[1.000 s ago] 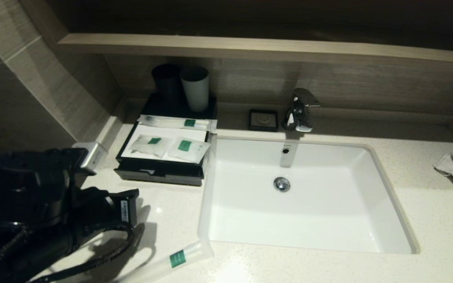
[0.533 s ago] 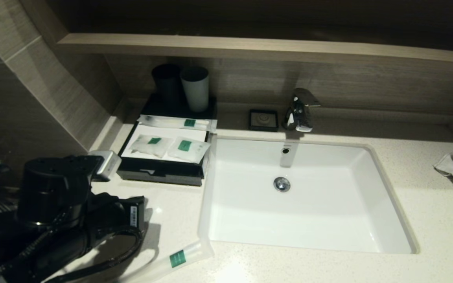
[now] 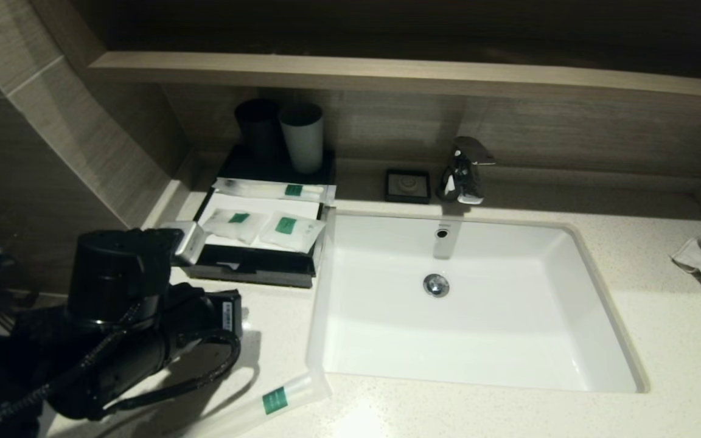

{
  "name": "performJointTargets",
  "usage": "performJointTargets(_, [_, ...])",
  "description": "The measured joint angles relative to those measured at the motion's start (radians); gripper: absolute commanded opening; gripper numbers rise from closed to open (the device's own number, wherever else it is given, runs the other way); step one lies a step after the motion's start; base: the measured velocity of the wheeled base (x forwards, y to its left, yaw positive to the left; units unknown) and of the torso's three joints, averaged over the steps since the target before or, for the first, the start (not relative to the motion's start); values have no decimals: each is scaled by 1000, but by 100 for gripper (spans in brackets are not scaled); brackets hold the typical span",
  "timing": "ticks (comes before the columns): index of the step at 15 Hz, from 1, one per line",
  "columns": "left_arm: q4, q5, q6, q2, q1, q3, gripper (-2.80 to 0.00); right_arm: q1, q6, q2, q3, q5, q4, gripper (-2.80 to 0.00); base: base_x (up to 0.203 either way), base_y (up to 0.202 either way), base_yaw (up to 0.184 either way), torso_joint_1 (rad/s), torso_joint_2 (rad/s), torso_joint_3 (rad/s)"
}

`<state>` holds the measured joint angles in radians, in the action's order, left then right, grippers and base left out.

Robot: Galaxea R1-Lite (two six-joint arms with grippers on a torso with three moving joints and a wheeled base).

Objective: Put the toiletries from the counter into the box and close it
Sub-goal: Open the drawer

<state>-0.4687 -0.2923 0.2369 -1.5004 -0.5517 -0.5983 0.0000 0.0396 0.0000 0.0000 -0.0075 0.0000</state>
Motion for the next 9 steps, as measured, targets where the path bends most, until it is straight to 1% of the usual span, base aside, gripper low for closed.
performJointTargets(2, [-32, -1, -6, -21, 0, 0, -280, 0, 0, 0, 0, 0, 0, -280, 0, 0, 0, 0, 0, 0])
performJointTargets(9, [-36, -3, -15, -67, 8, -27, -280, 0, 0, 0, 0, 0, 0, -280, 0, 0, 0, 0, 0, 0])
